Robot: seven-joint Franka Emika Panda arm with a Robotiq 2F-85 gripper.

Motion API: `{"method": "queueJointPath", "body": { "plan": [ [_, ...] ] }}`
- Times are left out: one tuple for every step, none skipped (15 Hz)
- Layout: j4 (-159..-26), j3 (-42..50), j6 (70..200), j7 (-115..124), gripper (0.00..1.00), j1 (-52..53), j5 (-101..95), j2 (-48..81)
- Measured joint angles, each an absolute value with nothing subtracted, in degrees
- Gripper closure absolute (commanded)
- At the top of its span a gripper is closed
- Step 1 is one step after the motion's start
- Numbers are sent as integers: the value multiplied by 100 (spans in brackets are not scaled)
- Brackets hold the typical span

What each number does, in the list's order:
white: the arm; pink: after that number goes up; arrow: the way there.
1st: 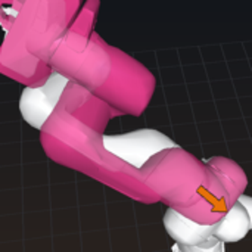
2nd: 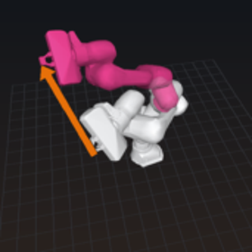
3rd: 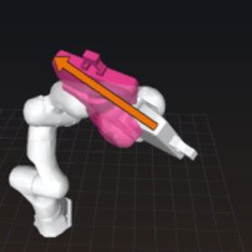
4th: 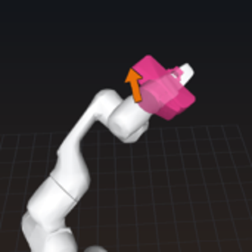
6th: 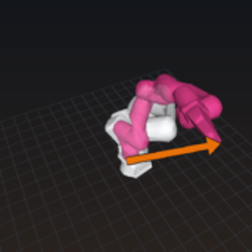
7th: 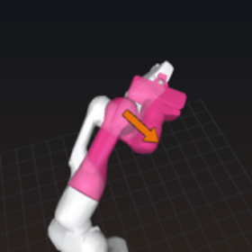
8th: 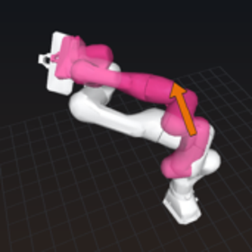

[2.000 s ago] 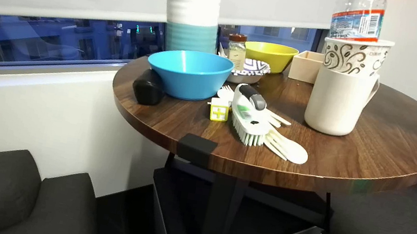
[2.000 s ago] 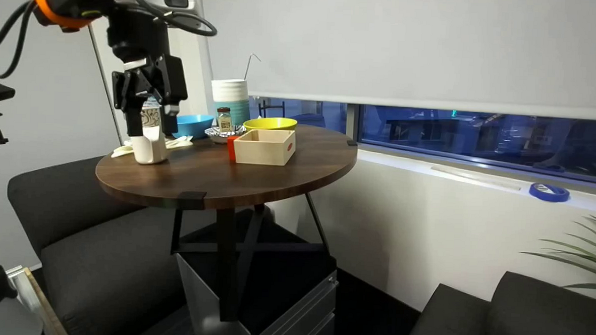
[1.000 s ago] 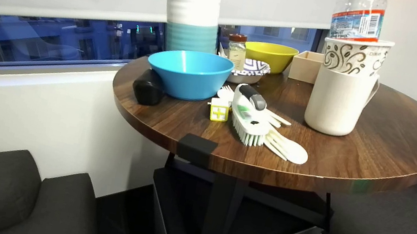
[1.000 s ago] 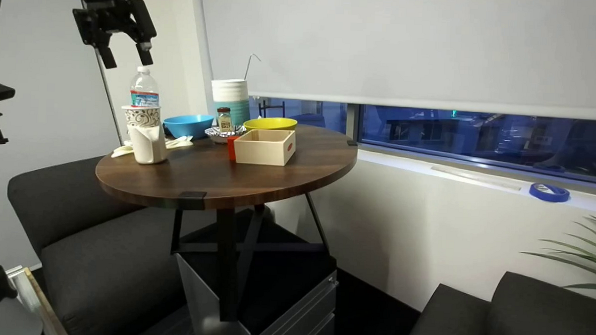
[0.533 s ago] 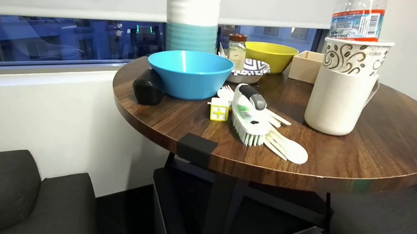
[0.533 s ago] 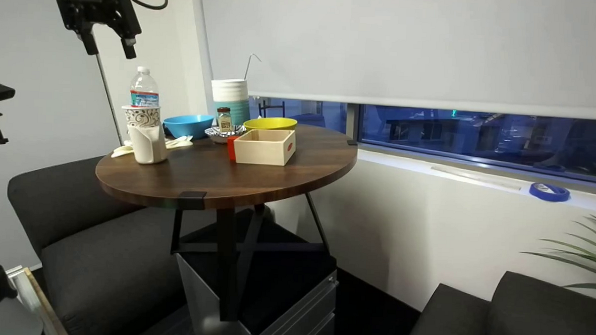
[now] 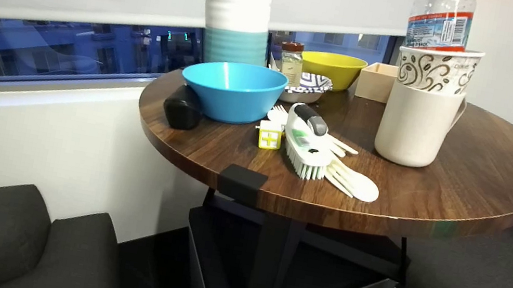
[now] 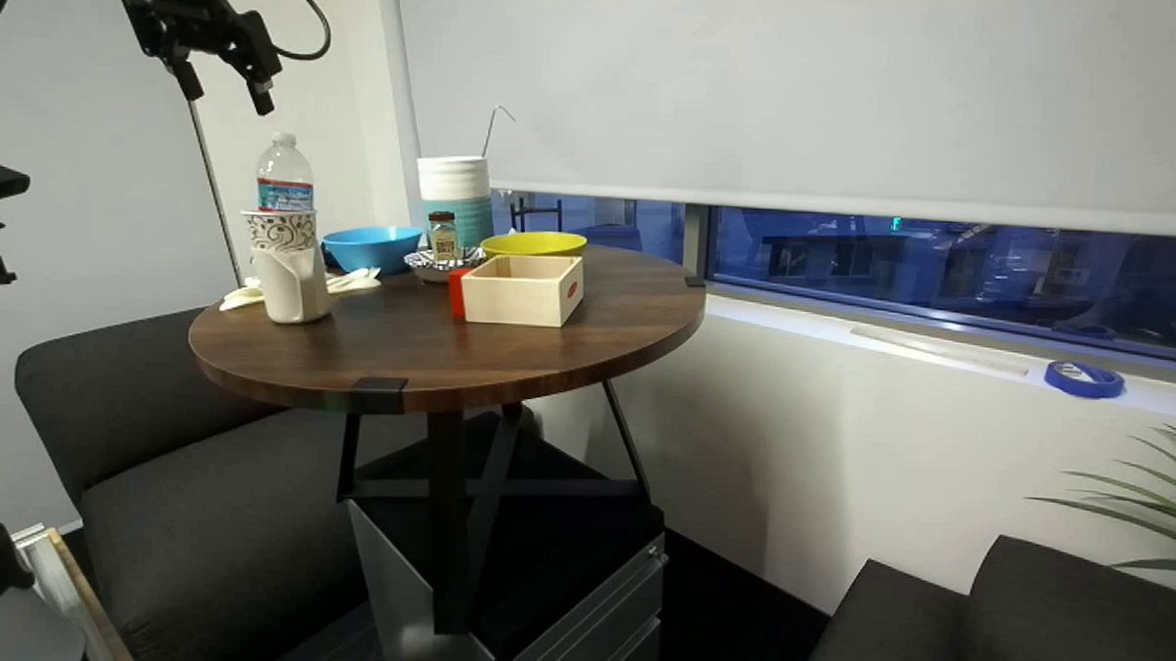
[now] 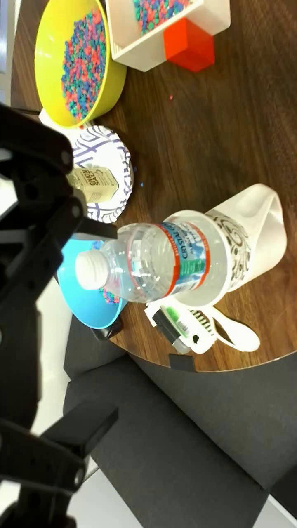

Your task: Put the bottle of water and the paper cup in the table

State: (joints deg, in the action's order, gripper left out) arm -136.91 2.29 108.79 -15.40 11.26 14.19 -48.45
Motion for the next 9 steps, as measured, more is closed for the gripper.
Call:
{"method": "queueJointPath", "body": {
  "plan": [
    [-13736,161,10990,-1493,0,1133,1436,-4832],
    [-13782,97,11074,-1450,0,1133,1438,-4824],
    [-13815,44,11137,-1409,0,1134,1438,-4816],
    [-13834,-2,11197,-1374,0,1134,1438,-4805],
    [-13855,-41,11258,-1349,0,1134,1438,-4794],
    [-13878,-74,11329,-1330,0,1133,1436,-4780],
    [-13906,-101,11405,-1313,0,1133,1436,-4765],
    [-13937,-128,11470,-1294,0,1131,1421,-4748],
    [-13955,-153,11511,-1276,0,1123,1406,-4725]
  ]
}}
